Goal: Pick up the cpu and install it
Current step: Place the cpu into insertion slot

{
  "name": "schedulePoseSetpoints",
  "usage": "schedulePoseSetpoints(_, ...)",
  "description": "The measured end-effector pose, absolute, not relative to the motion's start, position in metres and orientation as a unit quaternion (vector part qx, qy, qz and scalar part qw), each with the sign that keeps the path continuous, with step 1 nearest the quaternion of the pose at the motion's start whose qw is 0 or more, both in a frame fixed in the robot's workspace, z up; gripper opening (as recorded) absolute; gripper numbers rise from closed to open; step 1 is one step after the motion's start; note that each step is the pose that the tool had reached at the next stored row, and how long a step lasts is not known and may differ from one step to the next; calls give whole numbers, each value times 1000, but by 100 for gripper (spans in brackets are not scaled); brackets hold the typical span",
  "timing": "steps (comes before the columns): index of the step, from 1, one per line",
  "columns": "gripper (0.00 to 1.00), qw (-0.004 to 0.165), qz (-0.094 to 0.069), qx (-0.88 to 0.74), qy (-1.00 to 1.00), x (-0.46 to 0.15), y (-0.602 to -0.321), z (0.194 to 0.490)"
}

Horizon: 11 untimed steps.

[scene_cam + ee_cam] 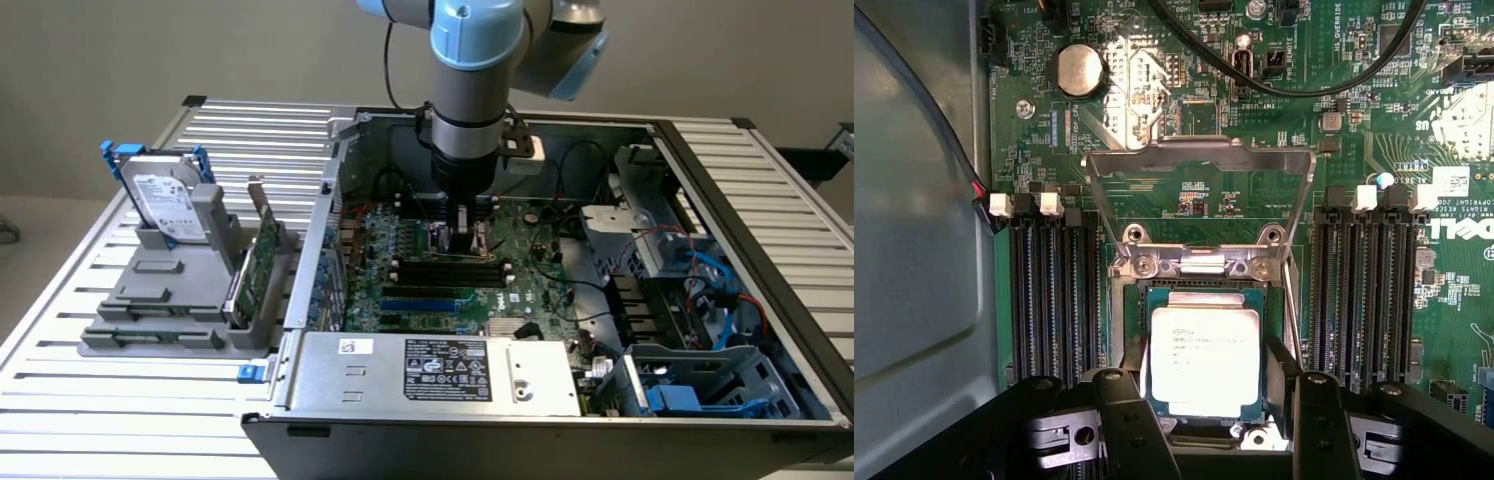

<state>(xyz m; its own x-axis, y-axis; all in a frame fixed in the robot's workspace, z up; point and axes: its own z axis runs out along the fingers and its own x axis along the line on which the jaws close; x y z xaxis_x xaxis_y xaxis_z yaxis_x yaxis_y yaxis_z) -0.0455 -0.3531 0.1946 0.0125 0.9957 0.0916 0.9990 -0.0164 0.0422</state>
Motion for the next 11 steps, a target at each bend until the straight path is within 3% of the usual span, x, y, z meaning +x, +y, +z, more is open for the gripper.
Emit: schedulePoseSetpoints(11,55,17,-48,-711,-701,-46,-353,195)
